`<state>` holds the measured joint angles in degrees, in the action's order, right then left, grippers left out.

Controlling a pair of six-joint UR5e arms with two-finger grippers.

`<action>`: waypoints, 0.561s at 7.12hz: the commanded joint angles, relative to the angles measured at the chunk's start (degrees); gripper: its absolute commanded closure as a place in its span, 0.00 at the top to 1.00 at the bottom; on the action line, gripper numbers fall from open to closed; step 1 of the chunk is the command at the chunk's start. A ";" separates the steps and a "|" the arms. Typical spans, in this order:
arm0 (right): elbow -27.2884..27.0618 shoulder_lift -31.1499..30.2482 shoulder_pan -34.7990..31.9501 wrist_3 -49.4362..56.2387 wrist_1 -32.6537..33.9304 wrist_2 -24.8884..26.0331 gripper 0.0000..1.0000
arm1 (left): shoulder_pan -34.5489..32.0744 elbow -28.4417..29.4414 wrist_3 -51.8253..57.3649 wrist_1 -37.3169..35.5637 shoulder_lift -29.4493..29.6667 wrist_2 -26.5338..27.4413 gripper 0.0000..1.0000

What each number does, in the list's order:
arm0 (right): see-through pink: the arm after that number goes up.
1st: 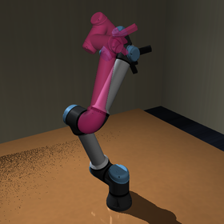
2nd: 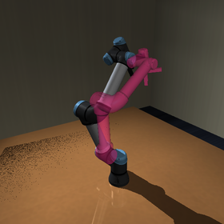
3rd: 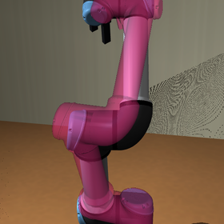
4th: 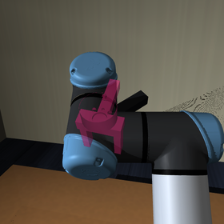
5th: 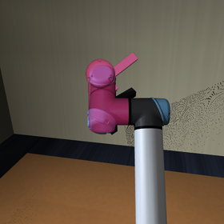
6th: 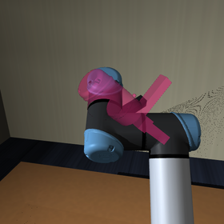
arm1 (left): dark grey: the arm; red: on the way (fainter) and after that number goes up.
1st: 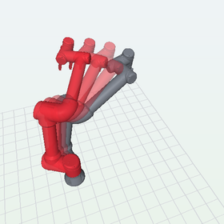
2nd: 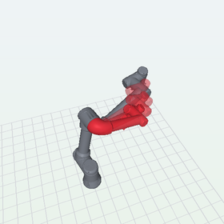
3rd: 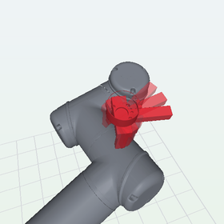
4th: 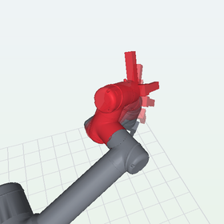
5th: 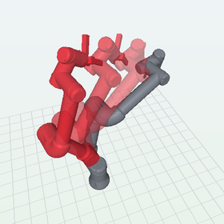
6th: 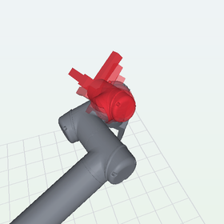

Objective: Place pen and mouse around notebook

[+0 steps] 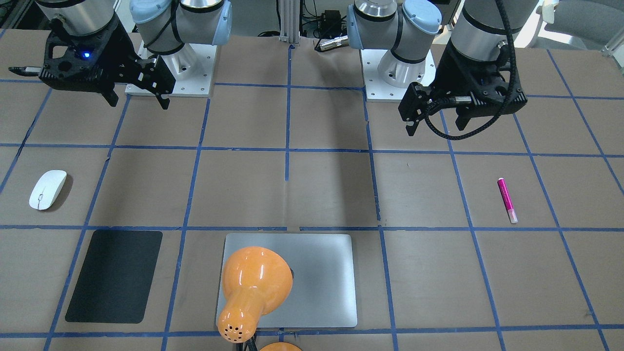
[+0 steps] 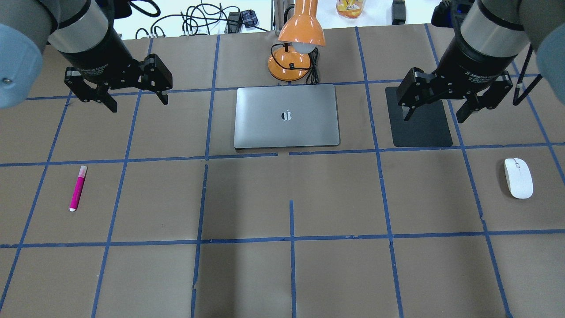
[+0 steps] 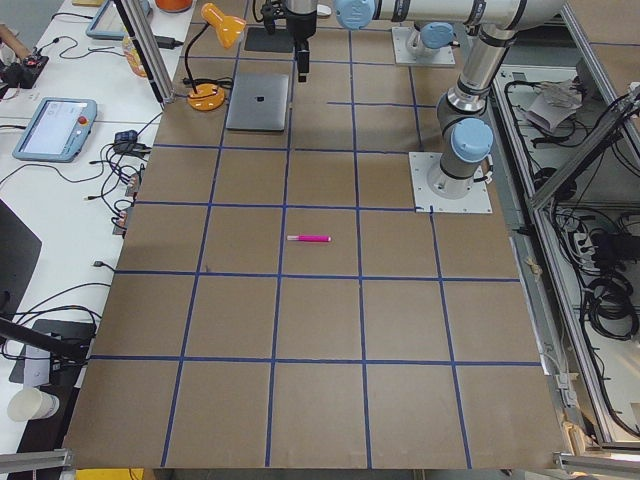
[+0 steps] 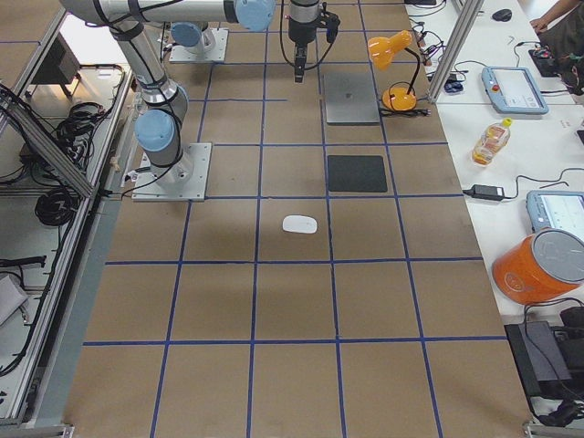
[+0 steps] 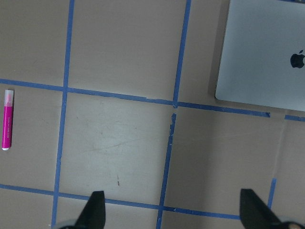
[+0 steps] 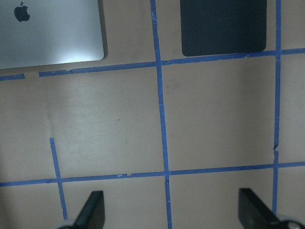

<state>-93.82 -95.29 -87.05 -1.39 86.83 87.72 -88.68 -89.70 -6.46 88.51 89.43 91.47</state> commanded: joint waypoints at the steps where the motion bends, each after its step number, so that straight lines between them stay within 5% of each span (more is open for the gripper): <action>1: -0.31 0.02 0.04 -0.10 -0.17 0.00 1.00 | 0.09 -0.03 0.39 0.00 -0.22 0.03 1.00; 4: -0.40 0.02 0.04 0.33 -0.17 0.00 1.00 | 2.44 -4.05 0.92 -4.96 -0.31 0.90 1.00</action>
<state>-94.14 -95.30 -87.02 -1.28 86.67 87.74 -87.79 -91.18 -6.16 87.22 89.33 91.96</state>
